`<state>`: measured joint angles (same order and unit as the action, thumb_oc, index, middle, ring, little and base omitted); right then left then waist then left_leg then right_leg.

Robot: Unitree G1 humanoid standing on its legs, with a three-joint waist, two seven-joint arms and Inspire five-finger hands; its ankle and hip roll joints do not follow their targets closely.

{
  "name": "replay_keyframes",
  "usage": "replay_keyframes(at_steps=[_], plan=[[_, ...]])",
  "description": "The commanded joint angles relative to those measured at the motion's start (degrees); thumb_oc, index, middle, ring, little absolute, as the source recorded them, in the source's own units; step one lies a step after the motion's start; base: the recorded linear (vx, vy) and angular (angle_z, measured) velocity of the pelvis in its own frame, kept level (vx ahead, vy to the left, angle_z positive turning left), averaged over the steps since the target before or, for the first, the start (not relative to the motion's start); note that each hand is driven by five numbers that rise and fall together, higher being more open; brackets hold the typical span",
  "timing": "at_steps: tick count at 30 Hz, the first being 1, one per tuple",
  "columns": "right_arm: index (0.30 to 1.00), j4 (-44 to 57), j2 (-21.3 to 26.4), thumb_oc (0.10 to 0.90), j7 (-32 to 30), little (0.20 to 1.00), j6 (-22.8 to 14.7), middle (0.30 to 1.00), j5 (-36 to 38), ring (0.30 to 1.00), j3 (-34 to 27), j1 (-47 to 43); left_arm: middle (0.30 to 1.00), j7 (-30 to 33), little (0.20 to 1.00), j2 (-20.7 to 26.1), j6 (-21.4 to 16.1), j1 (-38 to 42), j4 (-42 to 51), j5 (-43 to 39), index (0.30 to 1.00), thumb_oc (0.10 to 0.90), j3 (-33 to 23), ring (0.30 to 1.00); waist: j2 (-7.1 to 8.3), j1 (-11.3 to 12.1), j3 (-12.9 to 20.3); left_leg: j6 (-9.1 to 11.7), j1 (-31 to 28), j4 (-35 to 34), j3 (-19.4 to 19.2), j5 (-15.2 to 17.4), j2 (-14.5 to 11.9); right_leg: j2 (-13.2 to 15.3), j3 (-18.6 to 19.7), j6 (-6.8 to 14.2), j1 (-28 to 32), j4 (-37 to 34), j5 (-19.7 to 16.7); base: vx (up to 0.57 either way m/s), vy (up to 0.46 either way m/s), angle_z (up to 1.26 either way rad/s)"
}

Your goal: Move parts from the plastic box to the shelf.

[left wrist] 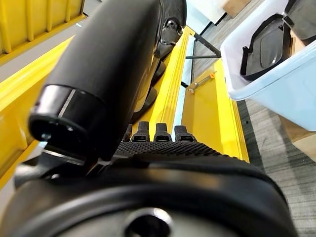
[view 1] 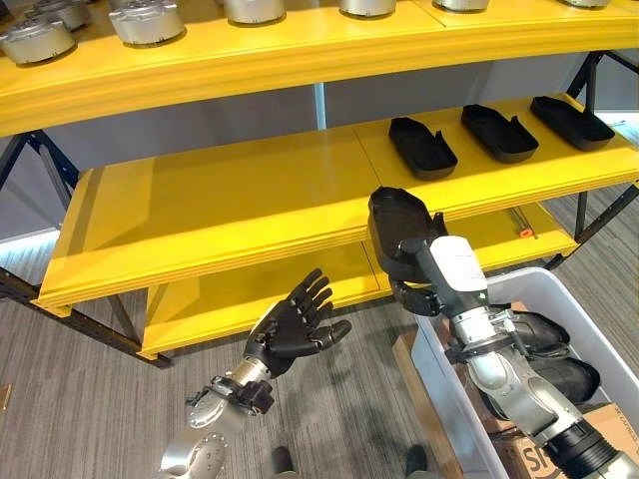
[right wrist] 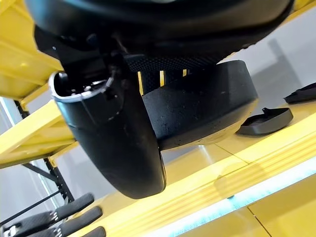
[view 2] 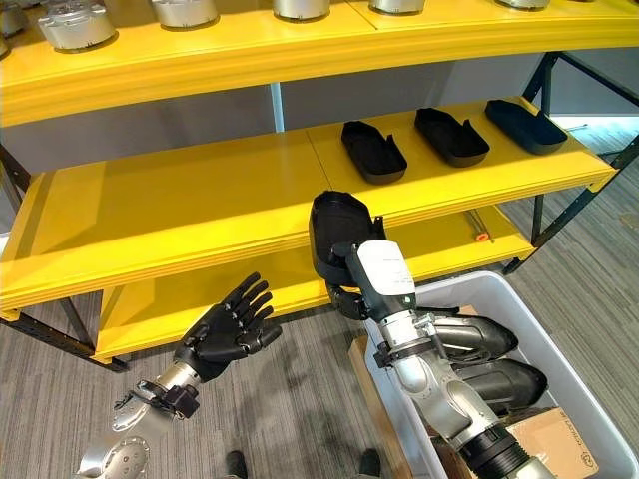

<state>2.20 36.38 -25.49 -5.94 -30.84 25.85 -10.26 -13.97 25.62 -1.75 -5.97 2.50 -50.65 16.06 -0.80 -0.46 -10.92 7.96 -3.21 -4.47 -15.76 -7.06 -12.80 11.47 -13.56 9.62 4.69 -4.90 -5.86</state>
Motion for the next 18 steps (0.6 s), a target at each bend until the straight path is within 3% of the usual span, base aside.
replay_keyframes(at_steps=[1,7,14,18], plan=[[0.3,4.89,-0.42,0.4,-3.44,0.3,-3.36,0.3,-1.29,0.3,-0.99,-11.85,1.0,0.55,1.0,-0.33,-7.07,6.34,5.39,-3.2,1.0,0.9,-1.33,1.0,1.57,-0.2,1.5,-2.26,-3.71,10.62,-3.96,10.95,-2.45,0.08,-1.58,-2.09,-3.96,7.09,5.87,0.01,-0.041,-0.02],[0.3,5.02,1.53,0.4,-2.23,0.3,-3.31,0.3,-0.91,0.3,-1.54,-11.5,1.0,-0.13,1.0,-0.3,-7.43,5.89,4.73,-3.29,1.0,0.9,-1.92,1.0,1.45,-0.4,2.09,-1.93,-4.15,9.7,-4.74,9.28,-3.13,-0.13,-2.56,-2.36,-4.06,7.77,6.14,-0.02,0.031,0.0],[0.3,4.2,1.03,0.4,-0.09,0.3,-6.33,0.3,0.09,0.3,-1.79,-11.9,1.0,-2.07,1.0,-0.38,-9.05,6.2,3.93,-4.92,1.0,0.9,-3.02,1.0,1.91,0.29,2.65,-2.76,-4.9,8.1,-3.74,10.55,-1.76,0.82,-2.89,-1.65,-3.43,8.31,5.93,-0.04,0.081,0.08],[0.3,4.51,1.45,0.4,1.77,0.3,-5.84,0.3,3.38,0.3,-1.27,-12.41,1.0,-3.72,1.0,0.21,-10.82,6.23,4.12,-2.4,1.0,0.9,-3.99,1.0,2.24,0.95,3.06,-3.03,-5.25,6.99,-2.87,10.28,-1.13,1.22,-3.13,-1.15,-2.93,8.13,5.73,-0.04,0.074,0.09]])
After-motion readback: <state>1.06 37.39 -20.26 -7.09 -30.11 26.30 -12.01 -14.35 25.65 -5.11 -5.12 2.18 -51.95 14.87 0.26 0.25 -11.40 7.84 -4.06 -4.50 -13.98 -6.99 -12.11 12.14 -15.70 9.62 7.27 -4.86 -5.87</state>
